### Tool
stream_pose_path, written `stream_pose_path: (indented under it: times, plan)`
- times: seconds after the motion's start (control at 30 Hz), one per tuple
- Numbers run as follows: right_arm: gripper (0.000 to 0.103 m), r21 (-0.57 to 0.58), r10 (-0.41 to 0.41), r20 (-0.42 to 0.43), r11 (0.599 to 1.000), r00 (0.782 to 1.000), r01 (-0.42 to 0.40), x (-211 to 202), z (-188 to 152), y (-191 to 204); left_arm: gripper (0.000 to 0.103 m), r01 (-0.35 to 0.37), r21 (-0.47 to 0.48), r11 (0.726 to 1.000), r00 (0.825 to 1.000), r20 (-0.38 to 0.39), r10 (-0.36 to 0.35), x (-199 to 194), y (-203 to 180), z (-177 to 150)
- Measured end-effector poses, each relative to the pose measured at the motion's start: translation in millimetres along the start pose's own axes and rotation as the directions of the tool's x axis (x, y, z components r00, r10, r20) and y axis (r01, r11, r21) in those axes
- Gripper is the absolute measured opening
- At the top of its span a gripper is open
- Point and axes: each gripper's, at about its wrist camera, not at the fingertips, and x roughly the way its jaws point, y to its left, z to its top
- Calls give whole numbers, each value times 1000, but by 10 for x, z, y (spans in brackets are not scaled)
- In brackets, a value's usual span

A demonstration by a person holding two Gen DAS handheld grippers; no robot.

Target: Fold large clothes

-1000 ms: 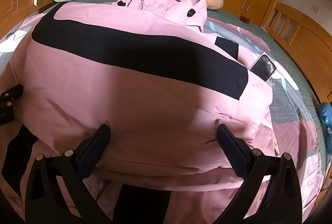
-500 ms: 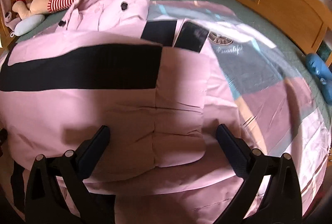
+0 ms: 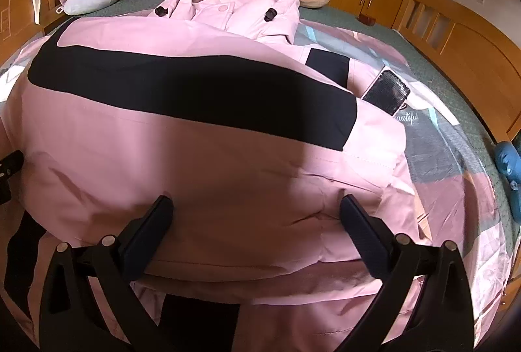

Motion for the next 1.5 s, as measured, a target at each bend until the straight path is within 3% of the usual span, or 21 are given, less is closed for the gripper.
stream_pose_path:
  times: [0.5,0.57,0.63,0.8,0.9,1.07,1.2,1.37,1.5]
  plan:
    - [102,-16,-17,-30,1000,999,17,-14,-4,-21,101,-8,6,1000,1000,5,8,-7,-15,-10]
    - [102,15,-51,-45,999,998,52,2,13,-127,101,2,-2,1000,1000,-5,-2,-13,6,0]
    - [102,57,-25,-62,998,998,28,38,1,-208,101,5,-14,1000,1000,-10,-5,-73,44,33]
    - [102,31,-56,-44,998,997,57,26,-23,-152,101,-47,21,999,993,108,44,-314,-10,72]
    - [102,43,-43,-44,998,998,45,34,-35,-178,101,-27,97,995,1000,-6,27,-43,-126,-3]
    - [102,43,-52,-36,998,998,53,23,-52,-160,101,29,46,999,999,-25,-28,10,-29,15]
    - [102,46,-46,-36,998,998,47,1,-38,-170,101,20,47,999,1000,-15,-19,12,-49,-10]
    - [102,77,-8,121,997,993,-1,-333,51,-238,101,15,49,999,1000,-7,-14,-1,-66,-29]
    - [102,28,60,31,998,998,-60,-204,-37,-72,101,13,50,999,1000,-6,-13,-7,-69,-37]
